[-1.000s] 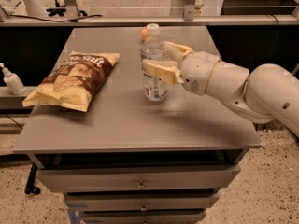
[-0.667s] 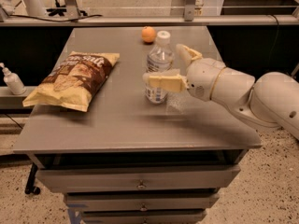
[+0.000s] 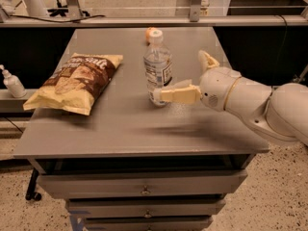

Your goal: Place blue plastic bottle upright

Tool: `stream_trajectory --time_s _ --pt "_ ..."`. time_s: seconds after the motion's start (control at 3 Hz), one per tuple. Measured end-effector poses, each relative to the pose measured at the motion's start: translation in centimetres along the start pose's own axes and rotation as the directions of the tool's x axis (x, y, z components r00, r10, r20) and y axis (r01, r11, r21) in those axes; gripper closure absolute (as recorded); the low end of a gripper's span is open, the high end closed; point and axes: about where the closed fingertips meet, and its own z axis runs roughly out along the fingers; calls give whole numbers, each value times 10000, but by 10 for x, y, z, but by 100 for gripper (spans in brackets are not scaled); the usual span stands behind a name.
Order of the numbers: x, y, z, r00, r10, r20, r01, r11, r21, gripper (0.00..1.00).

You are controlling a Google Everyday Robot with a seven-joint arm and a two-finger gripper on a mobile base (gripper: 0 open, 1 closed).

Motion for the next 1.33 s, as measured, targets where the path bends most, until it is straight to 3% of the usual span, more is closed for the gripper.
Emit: stream_trajectory --time_s 0.67,1.0,1.33 --pt "10 -14 -35 9980 -177 -600 203 9988 441 0" --pt "5 -34 -78 9889 -711 -1306 819 9935 792 0" --pt "6 -32 -78 9881 -733 -1351 834 9940 708 0"
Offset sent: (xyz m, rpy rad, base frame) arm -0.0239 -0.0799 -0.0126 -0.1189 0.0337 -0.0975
